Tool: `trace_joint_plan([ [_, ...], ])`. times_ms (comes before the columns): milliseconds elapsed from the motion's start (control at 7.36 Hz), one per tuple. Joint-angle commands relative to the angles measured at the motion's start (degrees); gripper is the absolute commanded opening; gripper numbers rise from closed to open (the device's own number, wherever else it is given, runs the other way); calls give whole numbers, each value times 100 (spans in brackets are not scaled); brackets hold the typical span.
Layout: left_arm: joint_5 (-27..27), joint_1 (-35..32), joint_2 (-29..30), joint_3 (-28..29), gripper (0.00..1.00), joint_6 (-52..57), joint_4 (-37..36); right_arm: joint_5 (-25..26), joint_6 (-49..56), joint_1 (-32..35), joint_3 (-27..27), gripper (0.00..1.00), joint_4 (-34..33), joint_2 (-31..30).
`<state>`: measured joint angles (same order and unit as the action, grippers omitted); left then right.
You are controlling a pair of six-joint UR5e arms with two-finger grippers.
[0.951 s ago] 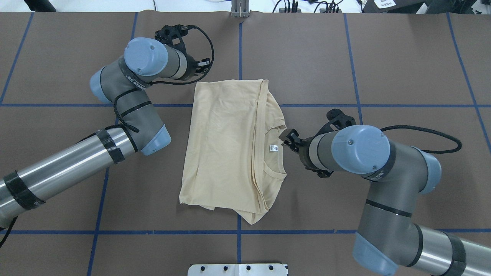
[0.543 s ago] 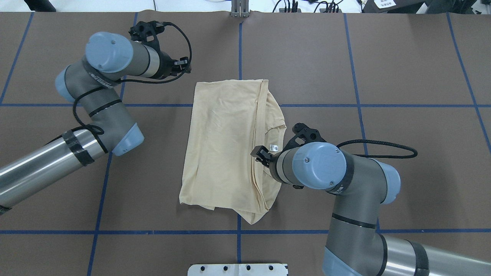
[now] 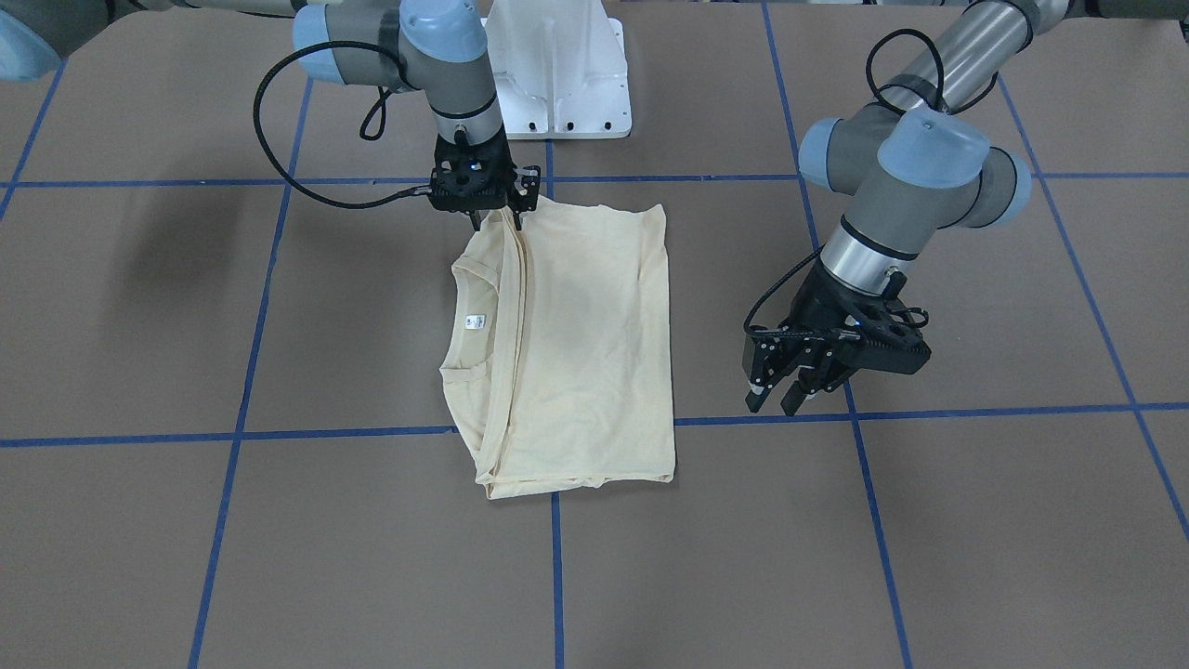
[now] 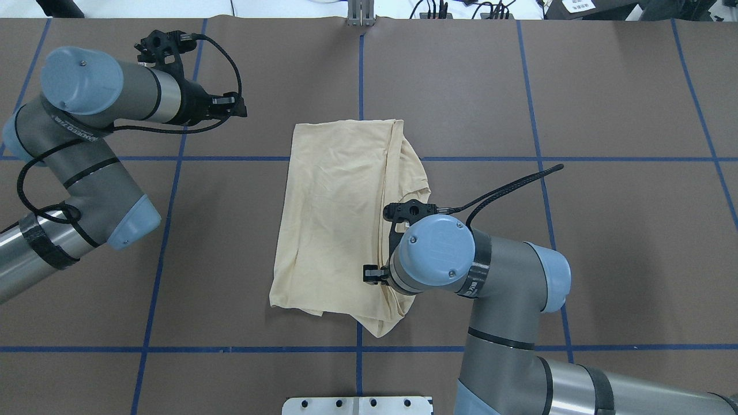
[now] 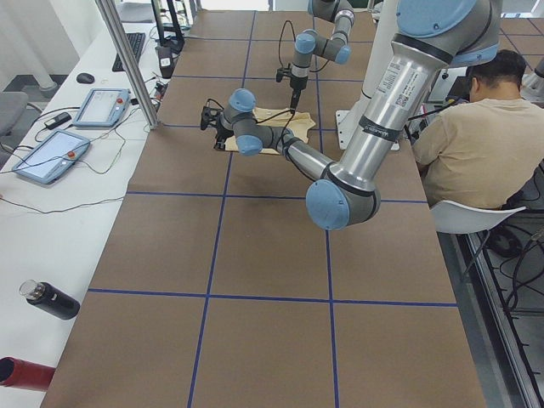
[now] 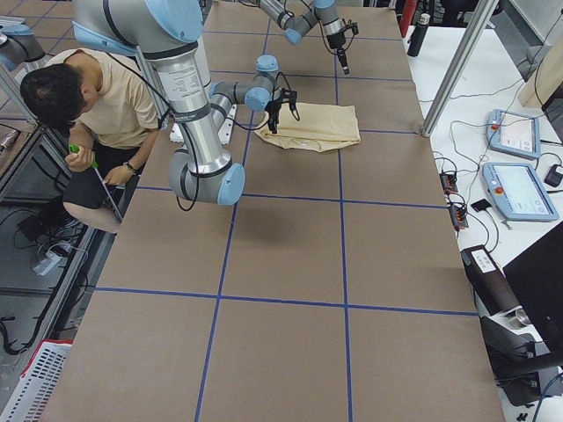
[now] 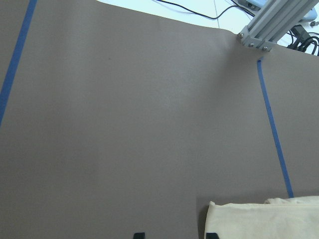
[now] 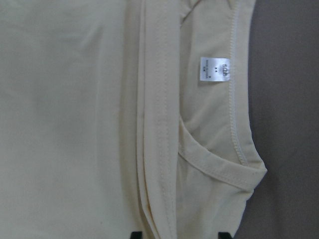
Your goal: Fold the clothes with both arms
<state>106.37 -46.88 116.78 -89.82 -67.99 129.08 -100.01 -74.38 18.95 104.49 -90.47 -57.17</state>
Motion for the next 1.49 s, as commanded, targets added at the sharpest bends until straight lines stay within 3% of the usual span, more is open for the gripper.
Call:
trace_joint_plan([
  [0,15,-5,-41,-80,51,13,-50,-63,1299,-40,-16,44,-419,189],
  [408,15,-5,-41,-80,51,-22,-50,-54,1663,-101,-253,44,-410,241],
  [679,15,-5,-41,-80,51,-30,-50,-54,1681,-145,-306,25,-410,241],
  [815,15,-5,-41,-80,51,-39,-50,-45,1681,-154,-341,3,-410,241],
  [1359,15,-5,-41,-124,51,-57,-50,-228,1681,-102,-236,0,-410,172],
])
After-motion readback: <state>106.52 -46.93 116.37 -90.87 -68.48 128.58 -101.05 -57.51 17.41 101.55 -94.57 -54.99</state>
